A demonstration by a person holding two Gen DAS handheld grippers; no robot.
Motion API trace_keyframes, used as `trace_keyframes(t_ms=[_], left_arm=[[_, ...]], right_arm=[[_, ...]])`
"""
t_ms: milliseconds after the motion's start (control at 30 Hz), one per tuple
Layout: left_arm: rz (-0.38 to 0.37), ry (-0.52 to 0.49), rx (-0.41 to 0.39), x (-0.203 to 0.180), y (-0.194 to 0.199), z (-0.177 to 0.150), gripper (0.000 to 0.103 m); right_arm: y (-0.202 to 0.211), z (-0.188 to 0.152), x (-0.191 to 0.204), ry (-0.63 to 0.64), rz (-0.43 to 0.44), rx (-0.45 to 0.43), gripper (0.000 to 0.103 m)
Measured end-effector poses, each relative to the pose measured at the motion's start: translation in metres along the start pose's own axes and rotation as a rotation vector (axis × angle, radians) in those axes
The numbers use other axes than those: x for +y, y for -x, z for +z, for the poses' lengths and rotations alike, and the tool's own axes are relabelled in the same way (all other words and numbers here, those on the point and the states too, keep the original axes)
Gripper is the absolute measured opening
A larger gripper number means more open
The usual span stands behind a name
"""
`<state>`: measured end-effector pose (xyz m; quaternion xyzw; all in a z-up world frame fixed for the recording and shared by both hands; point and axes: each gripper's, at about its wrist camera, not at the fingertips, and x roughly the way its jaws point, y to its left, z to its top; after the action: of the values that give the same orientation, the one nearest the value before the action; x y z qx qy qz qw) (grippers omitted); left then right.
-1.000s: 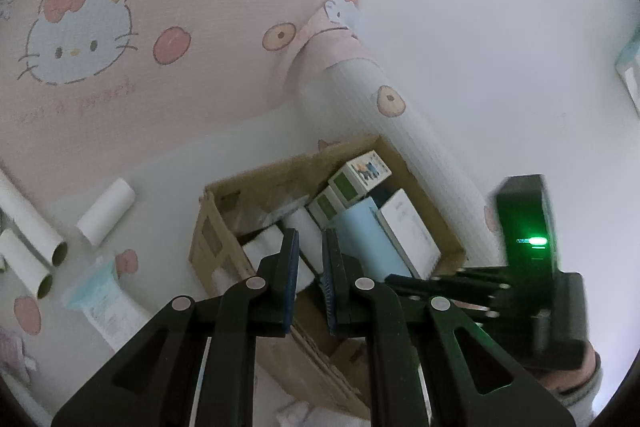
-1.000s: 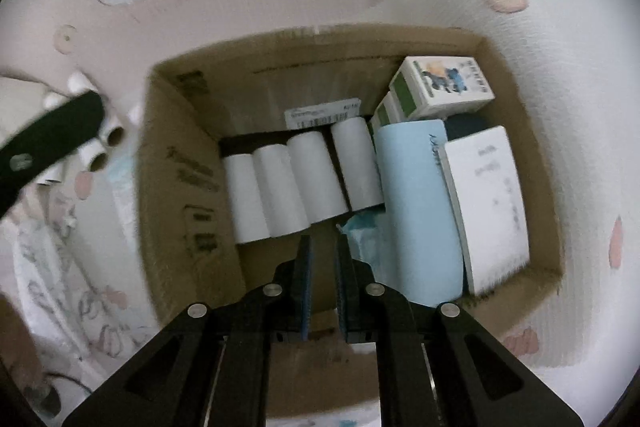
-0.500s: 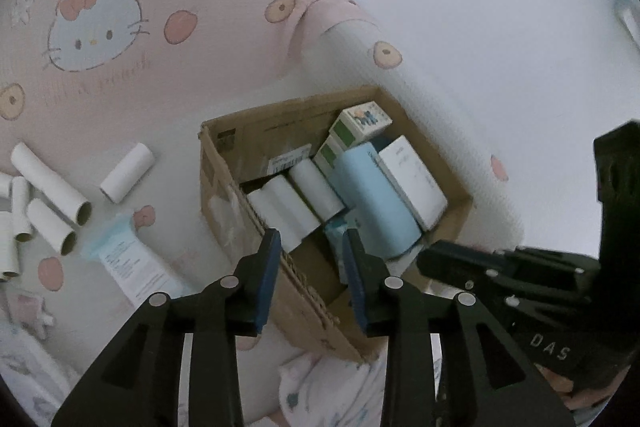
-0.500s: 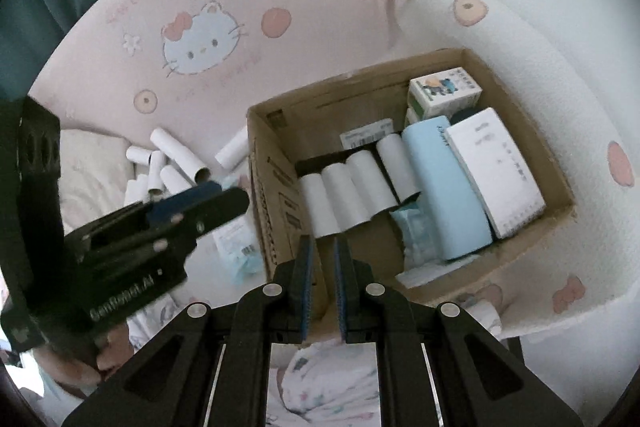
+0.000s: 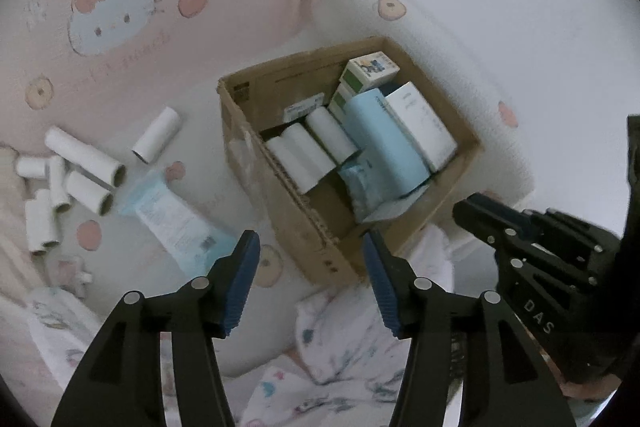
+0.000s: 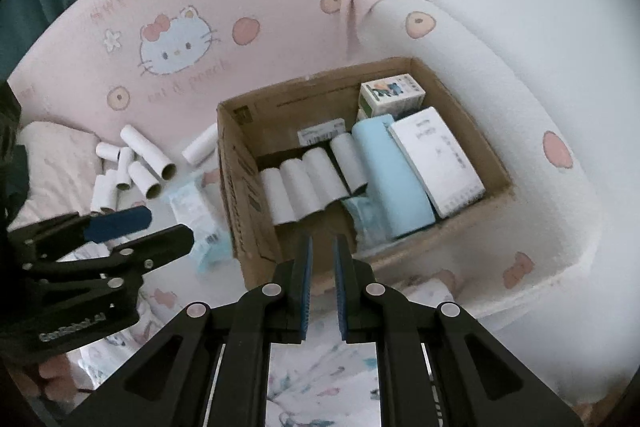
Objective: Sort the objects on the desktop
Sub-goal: 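Move both open grippers back from the box toward the tube pile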
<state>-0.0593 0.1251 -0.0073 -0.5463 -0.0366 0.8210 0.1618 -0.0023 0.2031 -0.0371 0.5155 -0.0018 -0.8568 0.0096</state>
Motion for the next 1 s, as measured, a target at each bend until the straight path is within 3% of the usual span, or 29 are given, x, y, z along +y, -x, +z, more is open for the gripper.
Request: trace_keyframes(t_ms=[200,400,467,500,567,633,667,1000], left_arm=[[0.084,-0.045,0.016,-0.009,0.018,-0.002,0.058],[0.179,-0.083,-0.025,-0.015,0.042,0.0,0.072],[0.195,-0.089,-0.028,-0.014,0.047,-0.001,0.072],[0.211,-0.089,-0.03,-0.013,0.048,-0.001,0.072],[0.245,-0.077,-0.029,-0.008,0.05,-0.002,0.072],[0.245,-0.054,-0.021,-0.001,0.05,-0.003,0.072],[0.236,-0.042,-0.011,0.004,0.049,-0.003,0.072],[0.252,-0.03,-0.069,0.018,0.065,-0.008,0.072]], right_arm=[[0.014,-0.005,0.005,0.027,-0.015,-0.02,0.007],[0.036,-0.005,0.019,0.073,-0.01,-0.078,0.009],[0.042,-0.005,0.025,0.09,-0.015,-0.089,0.015],[0.044,-0.005,0.028,0.099,-0.017,-0.093,0.026],[0.048,-0.005,0.034,0.12,-0.039,-0.109,0.036],[0.05,-0.005,0.039,0.139,-0.068,-0.125,0.054],[0.052,-0.005,0.041,0.143,-0.071,-0.128,0.058],[0.062,-0.004,0.069,0.212,-0.086,-0.138,0.062]])
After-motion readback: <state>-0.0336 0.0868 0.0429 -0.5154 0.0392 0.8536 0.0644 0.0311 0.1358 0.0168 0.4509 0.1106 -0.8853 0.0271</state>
